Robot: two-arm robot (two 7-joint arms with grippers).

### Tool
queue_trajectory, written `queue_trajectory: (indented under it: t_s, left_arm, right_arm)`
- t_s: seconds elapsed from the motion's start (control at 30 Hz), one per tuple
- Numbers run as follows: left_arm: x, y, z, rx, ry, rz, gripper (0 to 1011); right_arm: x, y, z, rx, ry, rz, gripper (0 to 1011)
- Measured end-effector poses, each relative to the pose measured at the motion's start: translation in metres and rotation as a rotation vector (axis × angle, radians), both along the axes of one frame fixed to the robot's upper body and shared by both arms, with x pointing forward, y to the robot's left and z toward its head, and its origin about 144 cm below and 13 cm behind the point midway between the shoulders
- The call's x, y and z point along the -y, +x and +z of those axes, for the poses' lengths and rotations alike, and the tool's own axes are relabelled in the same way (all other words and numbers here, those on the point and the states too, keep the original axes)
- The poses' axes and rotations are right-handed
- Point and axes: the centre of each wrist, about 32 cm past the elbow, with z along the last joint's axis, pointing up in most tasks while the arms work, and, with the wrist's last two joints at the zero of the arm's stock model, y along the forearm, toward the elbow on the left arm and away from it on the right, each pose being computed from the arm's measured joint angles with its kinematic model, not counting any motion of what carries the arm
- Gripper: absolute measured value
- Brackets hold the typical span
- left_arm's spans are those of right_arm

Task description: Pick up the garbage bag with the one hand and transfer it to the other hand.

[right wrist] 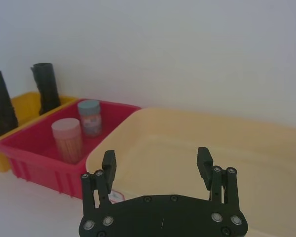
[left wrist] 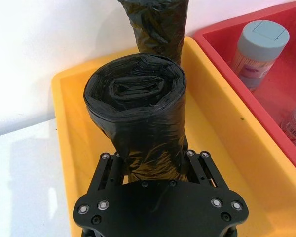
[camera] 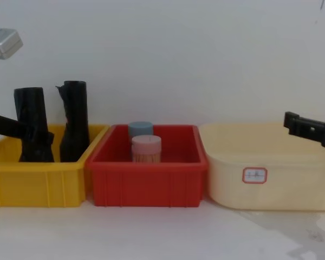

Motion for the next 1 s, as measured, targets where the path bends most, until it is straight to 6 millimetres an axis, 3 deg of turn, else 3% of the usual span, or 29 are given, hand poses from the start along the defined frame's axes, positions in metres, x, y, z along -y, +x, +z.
queue_trajectory:
  t_s: [0.57,1.0]
  left_arm:
    - [0.0,0.0,0.0,0.0,0.0,0.0,486]
    - [0.0,0.0,0.0,0.0,0.0,0.0,487]
  right_arm:
    - [-0.004,0.035,0.034,-0.032,-0.024,0.122,1000]
    - [-0.026,0.086,0.051,-0.151,-0.095,0.221,1000]
